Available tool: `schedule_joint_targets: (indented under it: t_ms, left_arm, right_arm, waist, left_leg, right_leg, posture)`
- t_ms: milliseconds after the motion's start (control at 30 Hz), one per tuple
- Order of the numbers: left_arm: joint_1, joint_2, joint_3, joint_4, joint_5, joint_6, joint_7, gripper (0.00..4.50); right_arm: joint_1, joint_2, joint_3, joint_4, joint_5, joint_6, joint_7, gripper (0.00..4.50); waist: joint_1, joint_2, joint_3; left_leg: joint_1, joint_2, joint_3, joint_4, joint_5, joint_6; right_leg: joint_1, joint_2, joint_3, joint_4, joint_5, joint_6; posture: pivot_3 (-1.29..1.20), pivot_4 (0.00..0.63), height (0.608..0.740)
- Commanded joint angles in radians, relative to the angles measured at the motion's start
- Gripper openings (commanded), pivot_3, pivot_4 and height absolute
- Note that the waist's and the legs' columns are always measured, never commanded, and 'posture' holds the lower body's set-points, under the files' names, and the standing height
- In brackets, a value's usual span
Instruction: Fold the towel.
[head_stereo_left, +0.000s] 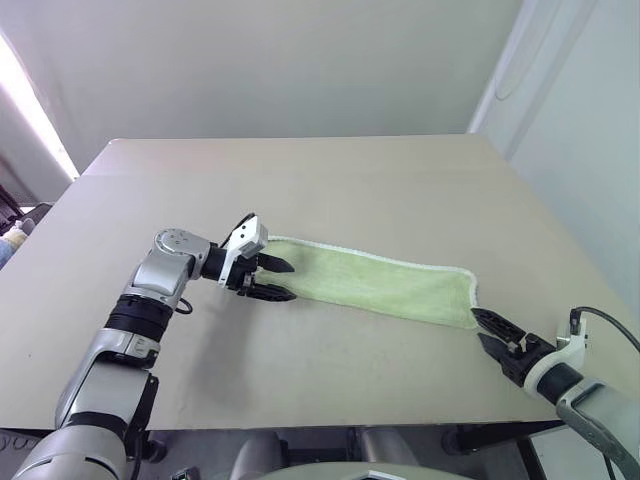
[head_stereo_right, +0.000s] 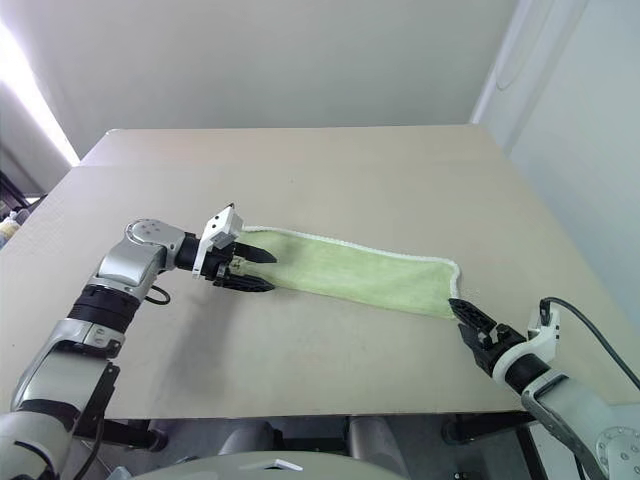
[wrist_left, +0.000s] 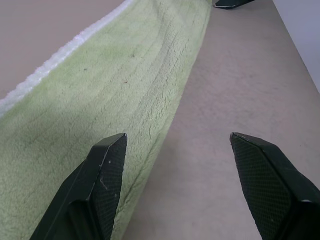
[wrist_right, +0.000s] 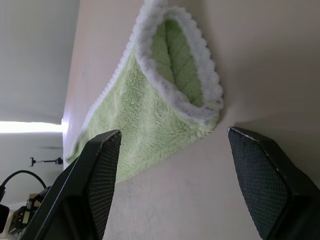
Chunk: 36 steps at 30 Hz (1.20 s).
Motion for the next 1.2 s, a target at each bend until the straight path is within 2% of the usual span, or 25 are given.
schedule_joint_targets:
  t_ms: [33,267,700,967,1100,1200]
  left_arm:
    - [-0.039,-0.006,0.0,0.014,0.008,-0.022,-0.006,3.48]
    - [-0.057,-0.017,0.001,0.045,0.018,-0.041,-0.01,3.48]
    - [-0.055,-0.012,0.016,0.041,0.016,-0.04,0.005,3.48]
    - [-0.059,-0.013,0.017,0.027,0.014,-0.023,0.02,3.48]
    - [-0.06,-0.017,0.014,0.029,0.016,-0.025,0.026,3.48]
    - [-0.064,-0.02,0.014,0.031,0.016,-0.024,0.03,3.48]
  right_arm:
    - [0.006,0.012,-0.003,-0.02,-0.02,-0.02,-0.032,3.56]
    - [-0.11,0.032,0.061,0.021,-0.061,-0.028,-0.061,3.56]
    - [-0.284,0.062,0.144,0.157,-0.142,0.061,-0.026,3.56]
    - [-0.361,0.11,0.179,0.194,-0.191,0.105,-0.016,3.56]
    - [-0.38,0.121,0.174,0.223,-0.272,0.097,-0.005,2.66]
    - [-0.391,0.135,0.148,0.238,-0.313,0.081,-0.002,1.51]
  waist:
    - [-0.001,0.0,0.0]
    - [-0.015,-0.001,-0.001]
    - [-0.036,-0.005,-0.003]
    - [-0.069,-0.005,-0.003]
    - [-0.079,-0.005,-0.003]
    - [-0.084,-0.005,-0.003]
  left_leg:
    - [0.0,0.0,0.0,0.0,0.0,0.0]
    - [0.001,0.001,0.001,0.0,0.0,0.0]
    - [0.008,0.003,0.004,0.001,0.0,0.0]
    - [0.013,0.005,0.004,-0.002,0.0,0.0]
    - [0.013,0.005,0.004,-0.004,0.0,0.0]
    - [0.013,0.005,0.004,-0.004,0.0,0.0]
  right_leg:
    - [0.0,0.0,0.0,0.0,0.0,0.0]
    - [0.0,0.0,0.0,0.0,0.0,0.0]
    - [0.003,0.001,0.001,0.001,0.0,0.0]
    - [0.006,0.002,0.0,0.002,0.001,-0.001]
    - [0.006,0.002,0.0,0.002,0.001,-0.001]
    - [0.006,0.002,0.0,0.002,0.001,-0.001]
  posture:
    - [0.0,0.0,0.712]
    - [0.0,0.0,0.712]
    - [0.0,0.0,0.712]
    - [0.0,0.0,0.712]
    - [0.0,0.0,0.712]
    - [0.0,0.0,0.712]
